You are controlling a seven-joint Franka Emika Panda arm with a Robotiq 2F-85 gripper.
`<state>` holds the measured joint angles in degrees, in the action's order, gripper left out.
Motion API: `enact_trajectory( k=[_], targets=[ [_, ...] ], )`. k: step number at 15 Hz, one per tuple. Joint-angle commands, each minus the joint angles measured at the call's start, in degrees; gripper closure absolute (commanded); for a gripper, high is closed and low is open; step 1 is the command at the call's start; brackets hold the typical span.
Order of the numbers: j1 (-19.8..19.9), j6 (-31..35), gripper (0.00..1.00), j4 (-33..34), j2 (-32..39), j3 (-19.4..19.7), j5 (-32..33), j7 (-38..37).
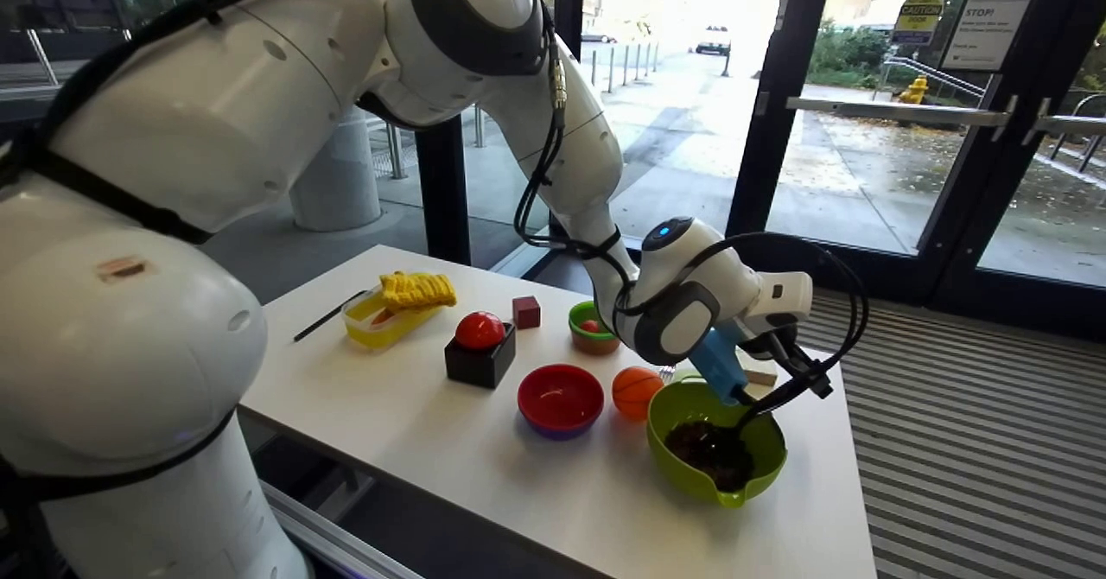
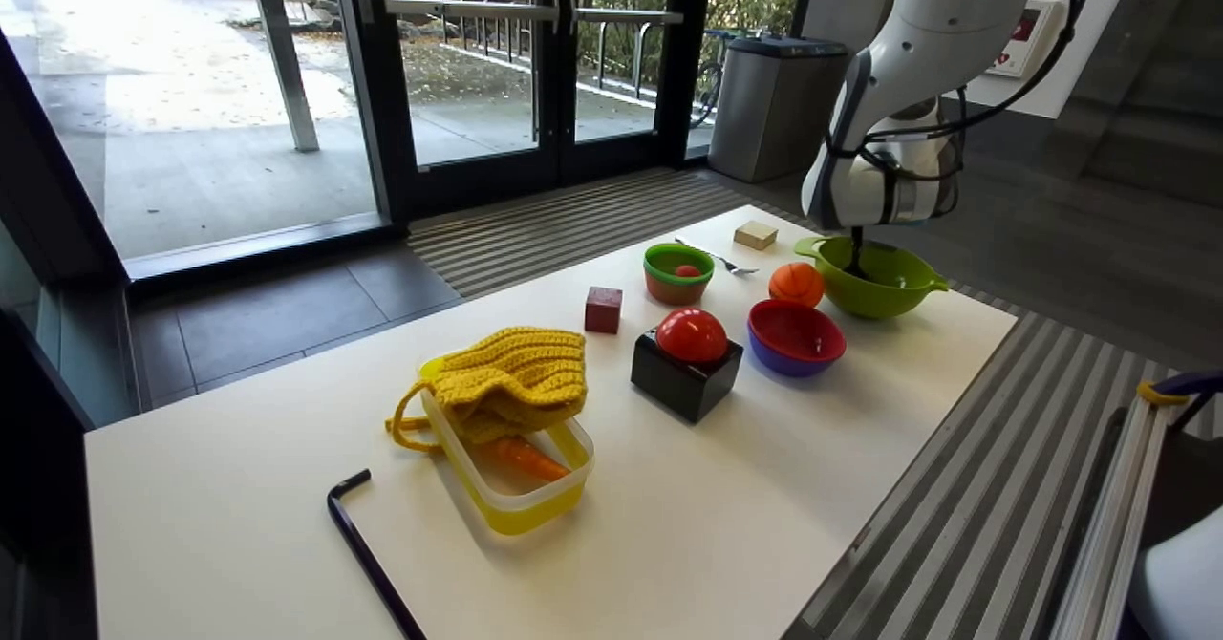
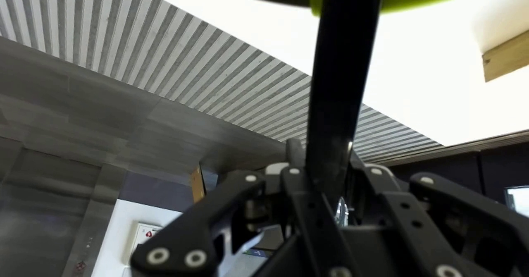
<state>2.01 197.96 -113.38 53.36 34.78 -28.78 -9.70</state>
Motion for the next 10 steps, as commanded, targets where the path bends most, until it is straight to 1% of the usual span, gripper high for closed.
enact_trajectory(
  k=[1, 5, 10],
  targets=[
    [-2.2, 0.0, 0.94, -0.5, 1.6, 1.1, -0.8, -0.4],
    [-2.8, 0.0, 0.94, -0.4, 2.3, 1.3, -0.9, -0.5],
    [-2.8, 0.0, 0.94, 2.5, 2.9, 2.6, -1.9, -1.5]
  ],
)
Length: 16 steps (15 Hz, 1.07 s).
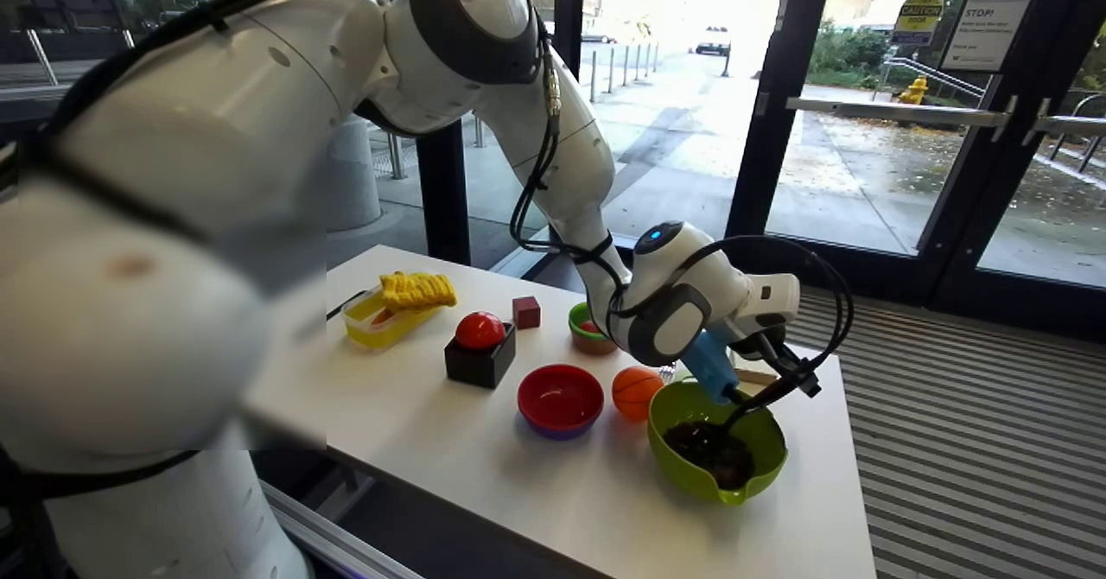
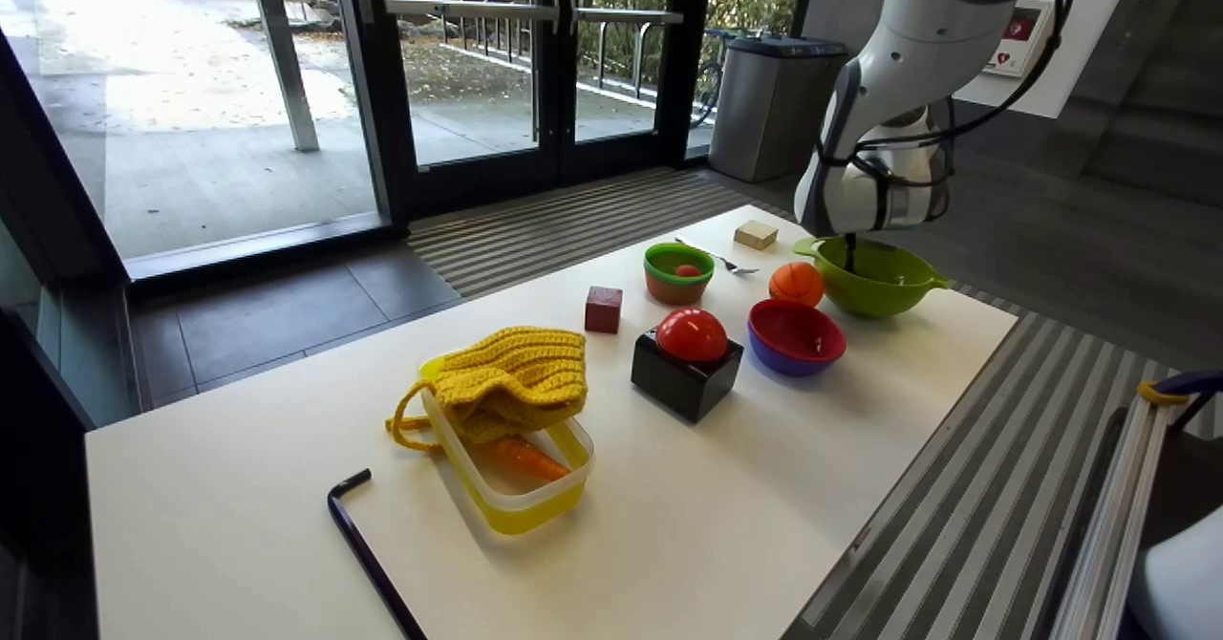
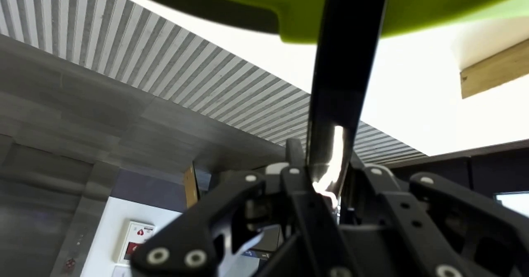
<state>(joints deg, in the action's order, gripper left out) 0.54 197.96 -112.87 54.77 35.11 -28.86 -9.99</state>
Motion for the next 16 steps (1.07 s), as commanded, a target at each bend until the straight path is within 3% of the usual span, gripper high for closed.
enact_trajectory(
  k=[1, 9, 16],
  targets=[
    [-1.4, 0.0, 0.94, 2.9, 1.6, 2.7, -2.2, -1.5],
    [-2.3, 0.0, 0.94, 11.5, 5.8, 6.2, -6.2, -2.2],
    [-1.5, 0.0, 0.94, 14.9, 10.6, 7.3, -8.2, -1.8]
  ],
)
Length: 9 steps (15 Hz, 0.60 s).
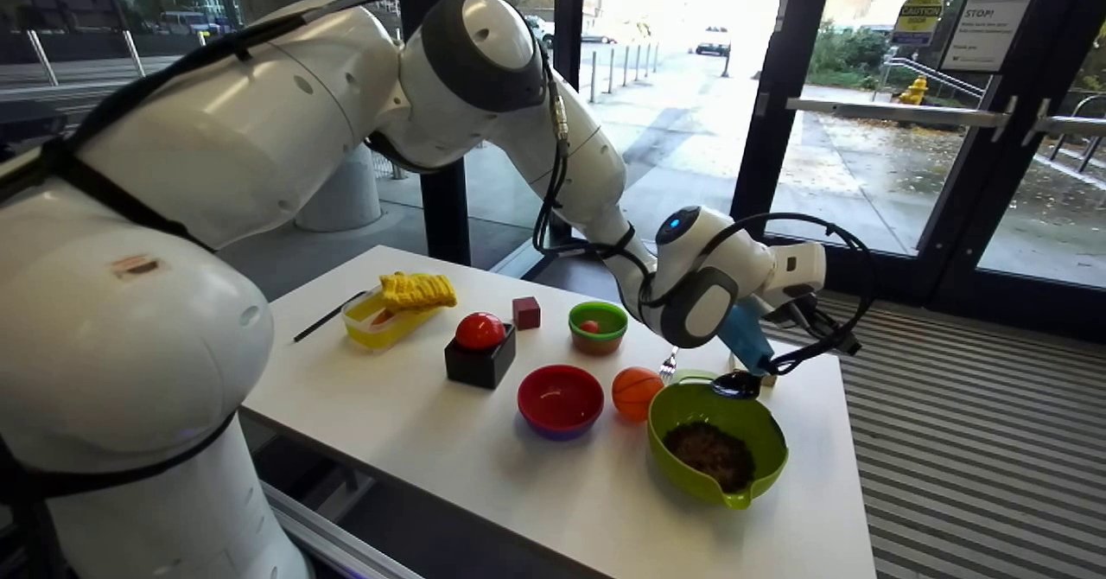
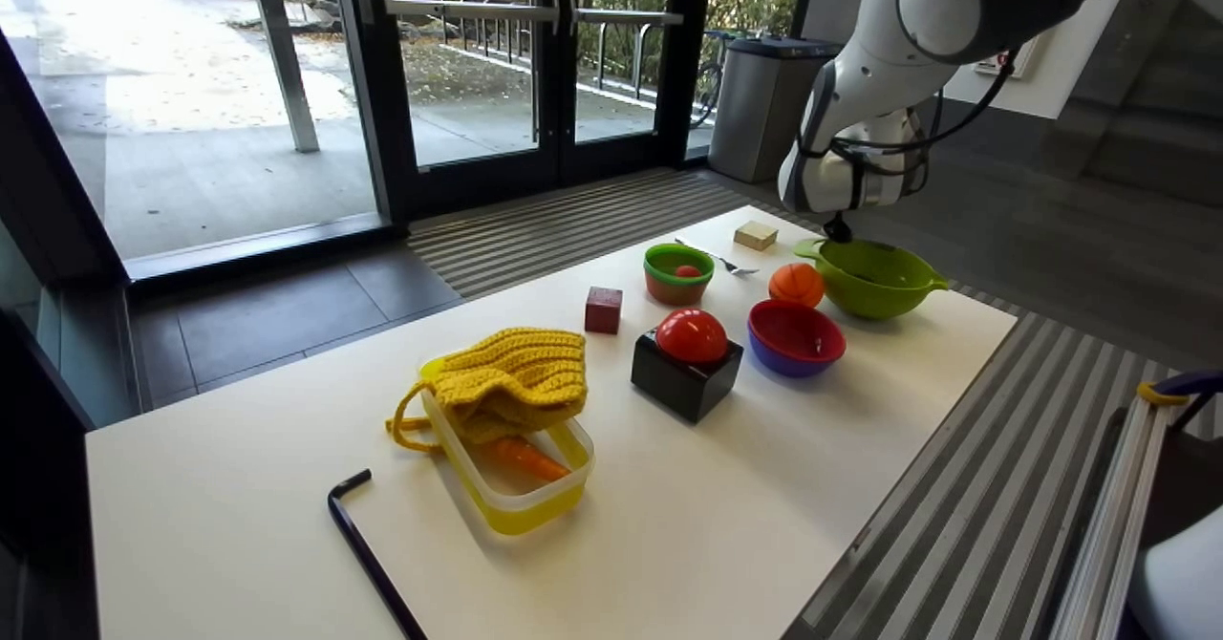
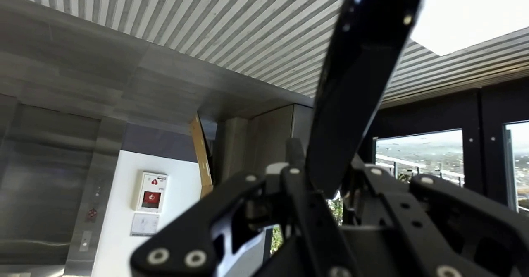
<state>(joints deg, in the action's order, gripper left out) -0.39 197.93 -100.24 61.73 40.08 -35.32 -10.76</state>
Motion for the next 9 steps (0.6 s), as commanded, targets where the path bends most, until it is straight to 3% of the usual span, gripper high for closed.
enact_trajectory(
  k=[1, 9],
  targets=[
    [-0.5, 0.0, 0.94, 2.5, 4.0, 2.6, -2.0, -0.9],
    [-0.2, 0.0, 0.94, -0.6, 0.2, 2.8, -0.5, 0.9]
  ],
)
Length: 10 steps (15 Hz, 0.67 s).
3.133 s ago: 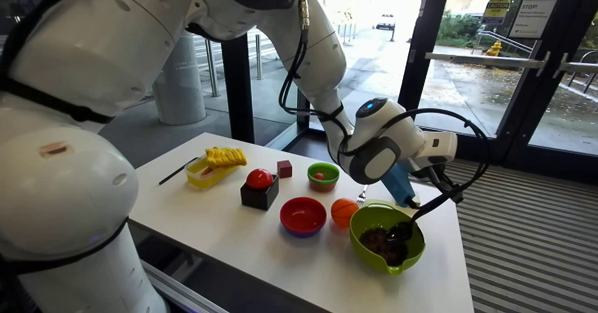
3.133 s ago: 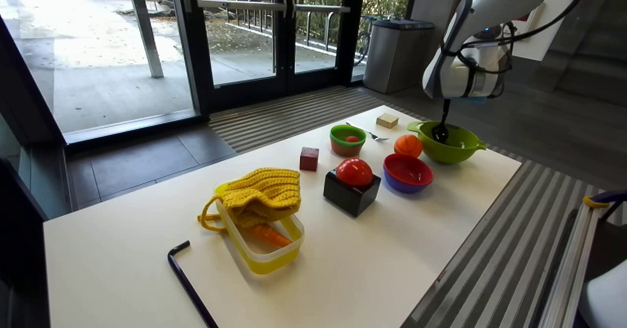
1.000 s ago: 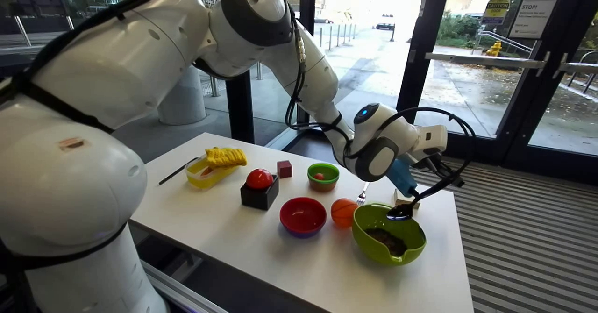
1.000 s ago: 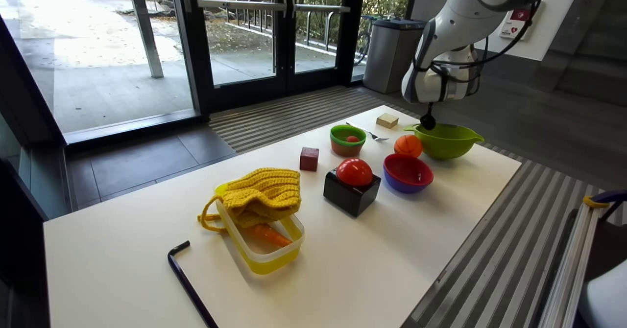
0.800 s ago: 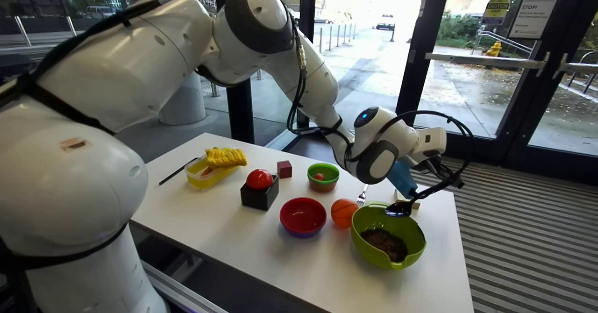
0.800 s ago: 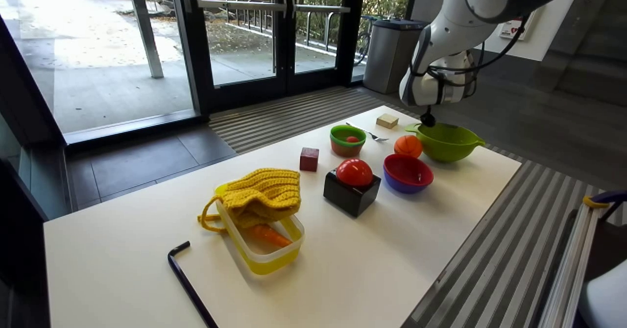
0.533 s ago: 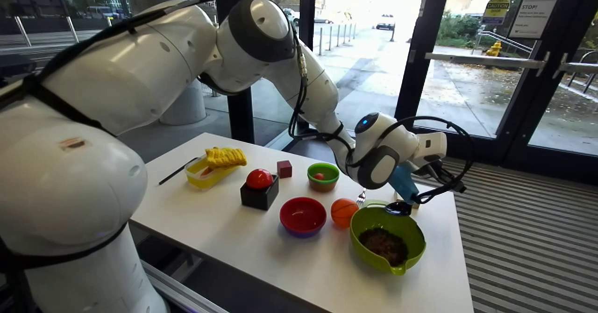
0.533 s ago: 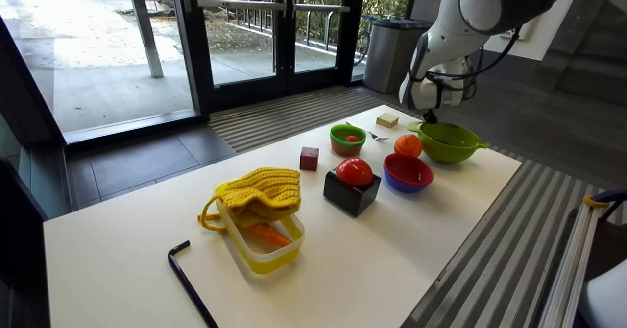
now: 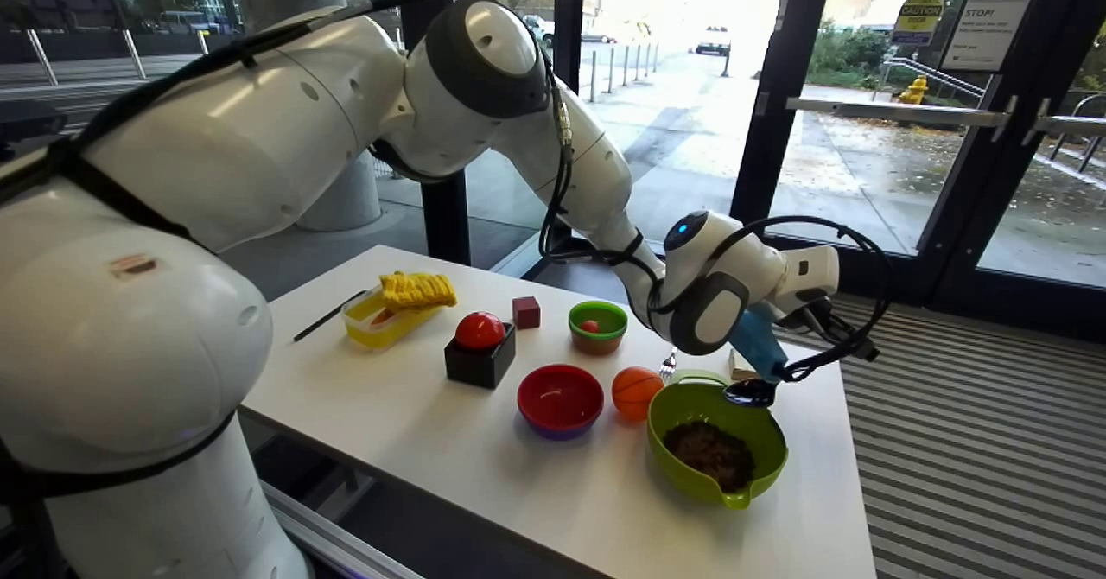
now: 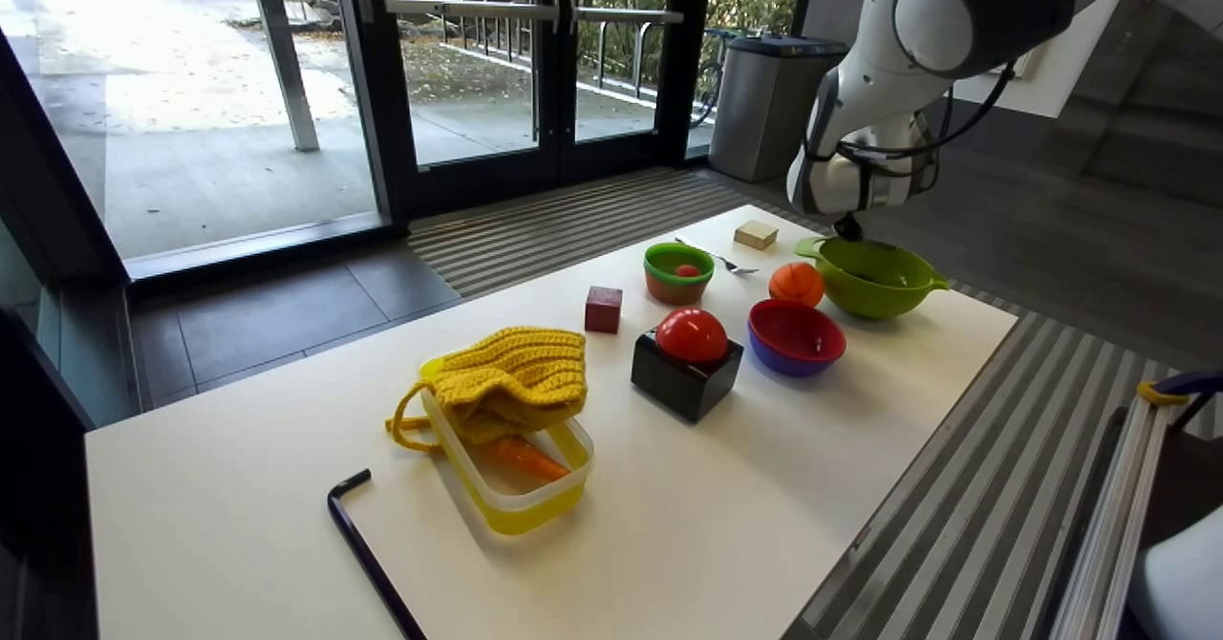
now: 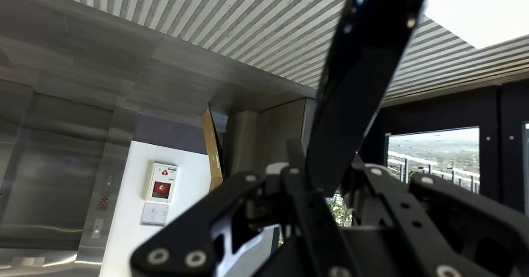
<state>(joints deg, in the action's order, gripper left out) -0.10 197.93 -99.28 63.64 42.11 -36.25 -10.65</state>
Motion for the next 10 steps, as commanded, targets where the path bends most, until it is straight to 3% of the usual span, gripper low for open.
enact_trajectory(
  k=[1, 5, 10],
  targets=[
    [-0.5, 0.0, 0.94, -1.8, -1.9, 0.8, 0.5, 0.9],
    [-0.2, 0.0, 0.94, -3.7, -3.6, 0.2, 2.0, 2.2],
    [2.1, 0.0, 0.94, -12.0, -11.7, -3.9, 10.6, 4.7]
  ],
)
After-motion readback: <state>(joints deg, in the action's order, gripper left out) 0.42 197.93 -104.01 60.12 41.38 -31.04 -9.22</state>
